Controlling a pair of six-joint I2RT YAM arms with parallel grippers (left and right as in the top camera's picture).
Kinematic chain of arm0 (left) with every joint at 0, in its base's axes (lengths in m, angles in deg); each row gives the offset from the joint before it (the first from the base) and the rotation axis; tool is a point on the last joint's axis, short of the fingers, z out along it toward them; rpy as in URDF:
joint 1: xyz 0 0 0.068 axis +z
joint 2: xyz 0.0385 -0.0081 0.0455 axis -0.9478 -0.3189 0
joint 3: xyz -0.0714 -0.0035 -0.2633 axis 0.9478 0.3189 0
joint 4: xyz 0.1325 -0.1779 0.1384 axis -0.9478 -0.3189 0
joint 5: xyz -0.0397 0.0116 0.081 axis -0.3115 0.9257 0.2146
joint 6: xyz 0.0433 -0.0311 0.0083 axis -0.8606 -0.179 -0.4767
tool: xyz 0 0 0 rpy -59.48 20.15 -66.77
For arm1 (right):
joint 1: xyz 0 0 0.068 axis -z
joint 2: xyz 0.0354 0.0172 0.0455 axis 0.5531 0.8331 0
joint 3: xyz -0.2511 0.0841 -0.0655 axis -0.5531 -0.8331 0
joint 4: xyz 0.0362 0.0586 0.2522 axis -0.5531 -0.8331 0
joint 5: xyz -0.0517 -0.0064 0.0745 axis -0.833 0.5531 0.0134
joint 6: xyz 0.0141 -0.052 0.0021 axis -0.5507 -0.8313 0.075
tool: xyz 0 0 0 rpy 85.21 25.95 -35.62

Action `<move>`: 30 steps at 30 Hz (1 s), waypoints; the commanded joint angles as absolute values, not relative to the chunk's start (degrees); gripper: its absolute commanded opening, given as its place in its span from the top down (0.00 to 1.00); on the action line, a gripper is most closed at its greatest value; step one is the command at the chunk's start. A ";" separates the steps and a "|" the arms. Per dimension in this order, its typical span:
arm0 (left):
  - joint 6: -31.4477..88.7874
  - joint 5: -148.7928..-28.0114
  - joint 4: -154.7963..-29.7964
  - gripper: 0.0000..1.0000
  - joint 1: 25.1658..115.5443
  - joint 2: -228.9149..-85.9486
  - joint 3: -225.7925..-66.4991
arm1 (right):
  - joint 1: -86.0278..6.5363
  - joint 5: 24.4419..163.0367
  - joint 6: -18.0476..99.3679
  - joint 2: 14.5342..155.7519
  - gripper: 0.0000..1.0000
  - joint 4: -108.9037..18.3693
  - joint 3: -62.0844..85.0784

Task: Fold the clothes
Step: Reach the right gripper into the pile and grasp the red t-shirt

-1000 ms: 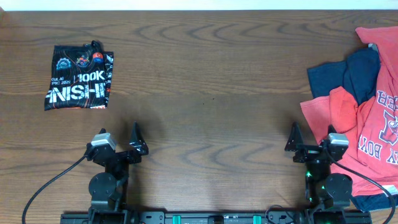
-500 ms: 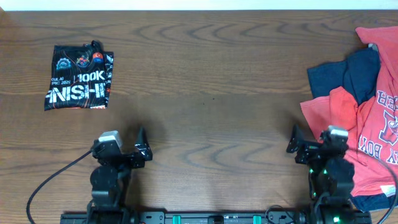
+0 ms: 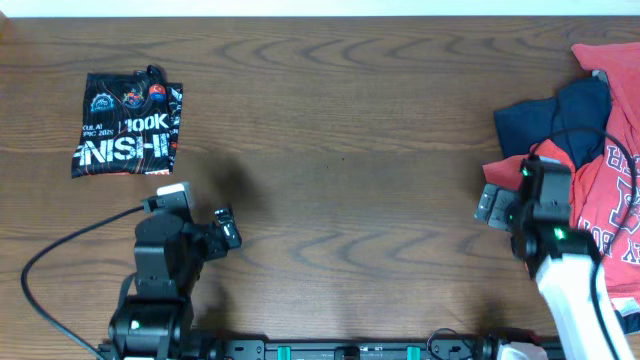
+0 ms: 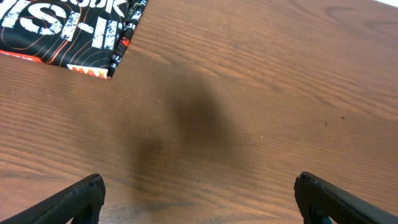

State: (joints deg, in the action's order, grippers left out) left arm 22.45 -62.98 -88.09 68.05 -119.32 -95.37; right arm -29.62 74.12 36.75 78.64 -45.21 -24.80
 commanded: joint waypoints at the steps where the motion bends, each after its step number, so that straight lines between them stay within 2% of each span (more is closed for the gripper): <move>1: 22.74 -62.94 -88.55 0.02 68.40 -121.73 -96.86 | -28.19 71.43 37.29 85.02 0.10 -45.26 -23.73; 2: 22.74 -62.94 -88.61 0.02 68.38 -122.17 -96.86 | -27.87 70.71 37.82 86.68 0.14 -45.39 -23.75; 8: 22.74 -62.94 -88.90 0.02 68.40 -122.76 -96.84 | -25.94 63.85 43.17 94.25 0.18 -45.45 -23.77; 13: 22.74 -62.94 -88.90 0.02 68.38 -122.76 -96.84 | -25.03 60.42 44.57 97.22 0.27 -44.34 -23.79; 14: 22.74 -62.94 -88.90 0.02 68.38 -122.76 -96.84 | -24.96 60.44 44.57 97.55 0.32 -44.14 -23.79; 15: 22.74 -62.94 -88.92 0.02 68.40 -122.76 -96.84 | -24.96 60.42 44.57 97.79 0.44 -44.03 -23.81; 16: 22.74 -62.94 -88.92 0.02 68.38 -122.76 -96.84 | -24.96 60.44 44.59 97.94 0.59 -43.92 -23.81; 17: 22.74 -62.94 -88.90 0.02 68.38 -122.76 -96.84 | -24.96 60.48 44.66 97.96 0.83 -43.90 -23.81; 18: 22.74 -62.94 -88.90 0.02 68.38 -122.76 -96.84 | -24.96 60.46 45.23 97.96 0.95 -43.92 -23.81; 19: 22.74 -62.94 -88.90 0.02 68.40 -122.76 -96.84 | -24.96 60.48 45.80 97.94 0.99 -43.92 -23.79; 25: 22.74 -62.94 -88.90 0.02 68.38 -122.76 -96.84 | -24.81 61.49 47.79 94.12 0.99 -46.59 -19.42; 30: 22.74 -62.94 -88.90 0.02 68.38 -122.76 -96.84 | -23.39 64.72 39.33 88.61 0.99 -48.75 -3.29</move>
State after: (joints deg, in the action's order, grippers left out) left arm 22.45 -62.98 -88.79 68.05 -122.86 -95.79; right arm -24.43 63.06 44.59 92.69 -49.58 -13.10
